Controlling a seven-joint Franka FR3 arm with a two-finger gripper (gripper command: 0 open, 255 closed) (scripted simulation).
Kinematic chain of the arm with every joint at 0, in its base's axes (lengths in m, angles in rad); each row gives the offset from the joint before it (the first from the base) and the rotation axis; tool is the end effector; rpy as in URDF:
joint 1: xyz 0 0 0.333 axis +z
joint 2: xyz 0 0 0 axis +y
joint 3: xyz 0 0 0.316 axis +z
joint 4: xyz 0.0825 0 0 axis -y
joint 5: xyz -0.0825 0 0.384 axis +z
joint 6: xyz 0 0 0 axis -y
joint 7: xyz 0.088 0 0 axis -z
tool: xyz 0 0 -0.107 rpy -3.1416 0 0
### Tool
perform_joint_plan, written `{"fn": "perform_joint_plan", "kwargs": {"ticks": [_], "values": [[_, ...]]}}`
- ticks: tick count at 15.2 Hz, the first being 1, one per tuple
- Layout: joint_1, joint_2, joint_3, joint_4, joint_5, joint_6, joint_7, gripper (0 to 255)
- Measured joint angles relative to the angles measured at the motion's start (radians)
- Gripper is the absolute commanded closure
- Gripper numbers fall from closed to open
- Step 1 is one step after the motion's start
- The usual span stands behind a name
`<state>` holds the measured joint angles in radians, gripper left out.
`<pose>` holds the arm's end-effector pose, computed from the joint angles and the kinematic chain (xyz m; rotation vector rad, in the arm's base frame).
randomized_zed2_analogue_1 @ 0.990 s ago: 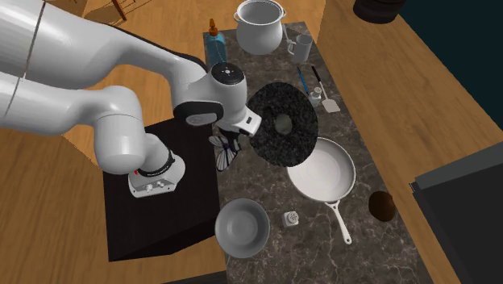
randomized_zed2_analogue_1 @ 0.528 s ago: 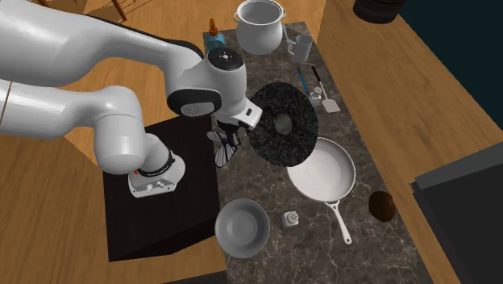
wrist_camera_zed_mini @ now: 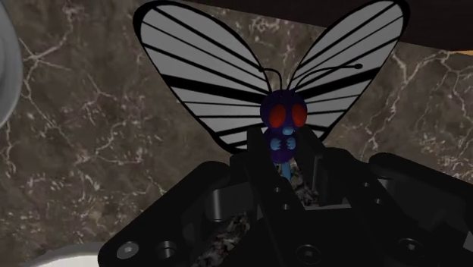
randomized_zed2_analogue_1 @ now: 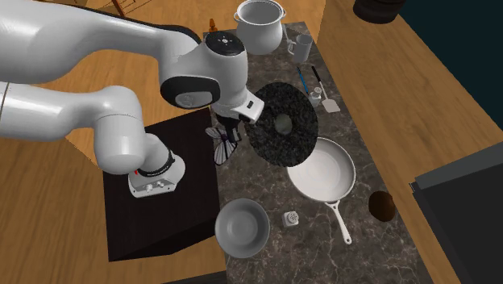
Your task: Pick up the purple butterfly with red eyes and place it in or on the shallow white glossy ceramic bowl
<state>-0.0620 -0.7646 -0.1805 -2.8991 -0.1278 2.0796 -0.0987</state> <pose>0.2845 -0.0667 0.3679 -3.1169 0.0385 0.0872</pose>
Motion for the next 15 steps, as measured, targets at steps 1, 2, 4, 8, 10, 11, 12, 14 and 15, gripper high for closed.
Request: {"fn": "perform_joint_plan", "kwargs": {"ticks": [1, 2, 4, 8, 10, 11, 12, 14, 15], "values": [[-0.014, -0.002, -0.014, 0.005, -0.012, -0.007, -0.017, 255], [-0.034, 0.004, -0.037, 0.012, -0.031, -0.007, -0.045, 255], [-0.069, 0.015, -0.078, 0.027, -0.065, -0.009, -0.095, 255], [-0.140, 0.059, -0.173, 0.063, -0.136, 0.005, -0.205, 255], [-0.163, 0.105, -0.223, 0.103, -0.163, 0.015, -0.262, 255], [-0.172, 0.127, -0.247, 0.118, -0.175, 0.026, -0.288, 255], [-0.181, 0.144, -0.268, 0.137, -0.183, 0.027, -0.314, 255], [-0.198, 0.182, -0.316, 0.175, -0.201, 0.034, -0.371, 255], [-0.201, 0.210, -0.339, 0.197, -0.205, 0.042, -0.396, 255]]}}
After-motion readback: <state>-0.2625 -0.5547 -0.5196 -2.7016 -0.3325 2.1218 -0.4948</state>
